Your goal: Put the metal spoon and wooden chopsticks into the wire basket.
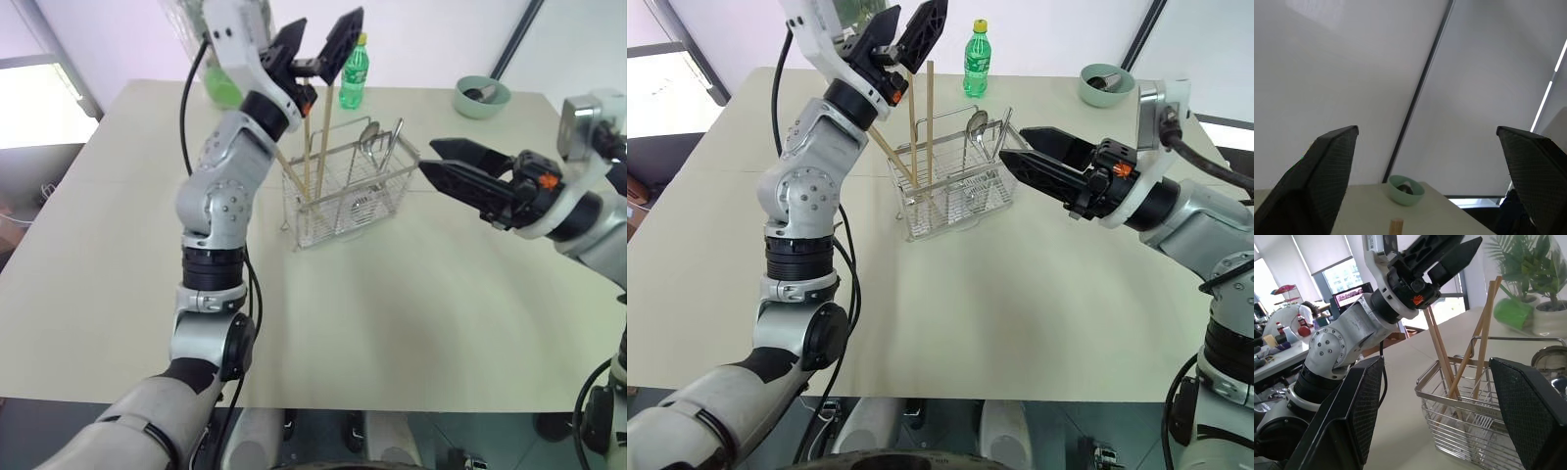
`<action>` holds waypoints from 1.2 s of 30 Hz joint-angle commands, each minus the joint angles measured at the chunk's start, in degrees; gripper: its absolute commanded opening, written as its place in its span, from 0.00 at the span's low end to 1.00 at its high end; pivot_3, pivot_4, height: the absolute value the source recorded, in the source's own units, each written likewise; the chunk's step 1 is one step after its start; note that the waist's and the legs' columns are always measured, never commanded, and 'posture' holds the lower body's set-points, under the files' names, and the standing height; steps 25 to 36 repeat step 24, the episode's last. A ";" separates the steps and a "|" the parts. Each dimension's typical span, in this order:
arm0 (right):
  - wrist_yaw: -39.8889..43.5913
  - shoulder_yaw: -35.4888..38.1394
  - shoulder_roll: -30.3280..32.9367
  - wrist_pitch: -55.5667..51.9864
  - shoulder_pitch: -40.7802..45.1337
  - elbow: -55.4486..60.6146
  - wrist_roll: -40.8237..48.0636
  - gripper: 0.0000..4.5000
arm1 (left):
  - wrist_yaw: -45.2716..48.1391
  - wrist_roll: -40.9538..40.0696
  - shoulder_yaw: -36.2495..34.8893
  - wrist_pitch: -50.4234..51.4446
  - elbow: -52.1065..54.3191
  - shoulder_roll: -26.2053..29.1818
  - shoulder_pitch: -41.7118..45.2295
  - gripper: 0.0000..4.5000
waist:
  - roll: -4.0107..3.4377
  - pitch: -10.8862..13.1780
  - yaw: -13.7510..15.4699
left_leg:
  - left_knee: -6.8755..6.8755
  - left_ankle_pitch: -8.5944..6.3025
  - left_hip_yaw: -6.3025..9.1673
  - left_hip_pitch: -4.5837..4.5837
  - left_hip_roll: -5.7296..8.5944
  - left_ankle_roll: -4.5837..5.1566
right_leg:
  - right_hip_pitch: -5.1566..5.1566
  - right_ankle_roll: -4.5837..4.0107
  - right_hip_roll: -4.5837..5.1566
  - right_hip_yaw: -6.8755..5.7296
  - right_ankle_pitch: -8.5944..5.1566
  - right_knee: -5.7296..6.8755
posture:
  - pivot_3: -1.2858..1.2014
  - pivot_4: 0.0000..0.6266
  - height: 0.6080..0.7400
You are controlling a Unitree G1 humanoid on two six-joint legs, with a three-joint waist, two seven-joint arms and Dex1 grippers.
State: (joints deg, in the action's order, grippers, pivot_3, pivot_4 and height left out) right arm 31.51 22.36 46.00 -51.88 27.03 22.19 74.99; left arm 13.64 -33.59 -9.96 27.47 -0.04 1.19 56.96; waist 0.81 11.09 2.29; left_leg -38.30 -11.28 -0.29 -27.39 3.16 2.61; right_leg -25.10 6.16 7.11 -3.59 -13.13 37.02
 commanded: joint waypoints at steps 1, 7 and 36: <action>1.28 1.57 0.88 1.70 0.15 1.06 -0.41 0.78 | -0.29 -2.75 -1.76 2.97 4.21 3.16 1.35 0.99 | 0.00 0.00 -0.01 | 0.00 0.00 0.00 0.00 0.00 0.00 | 0.00 0.00 0.00 0.00 0.00 0.00 | 0.52 0.24 0.58; 8.74 0.06 5.07 4.47 -1.69 -2.37 -9.50 0.78 | 13.32 -10.02 -5.89 17.03 2.28 26.74 5.83 0.99 | -0.04 0.02 -0.62 | 0.02 0.00 0.00 0.00 -0.07 -0.01 | -0.12 -0.03 -0.27 0.01 -0.02 0.08 | 0.52 0.24 0.58; 26.37 -4.98 9.03 11.94 -4.21 -10.56 -25.40 0.78 | 51.04 -7.74 -7.34 15.20 11.39 63.28 -27.62 0.99 | -0.19 0.03 -0.81 | 0.45 -0.10 -0.02 0.07 -0.07 -0.26 | -0.27 -0.25 -0.01 0.12 -0.10 -0.57 | 0.52 0.24 0.58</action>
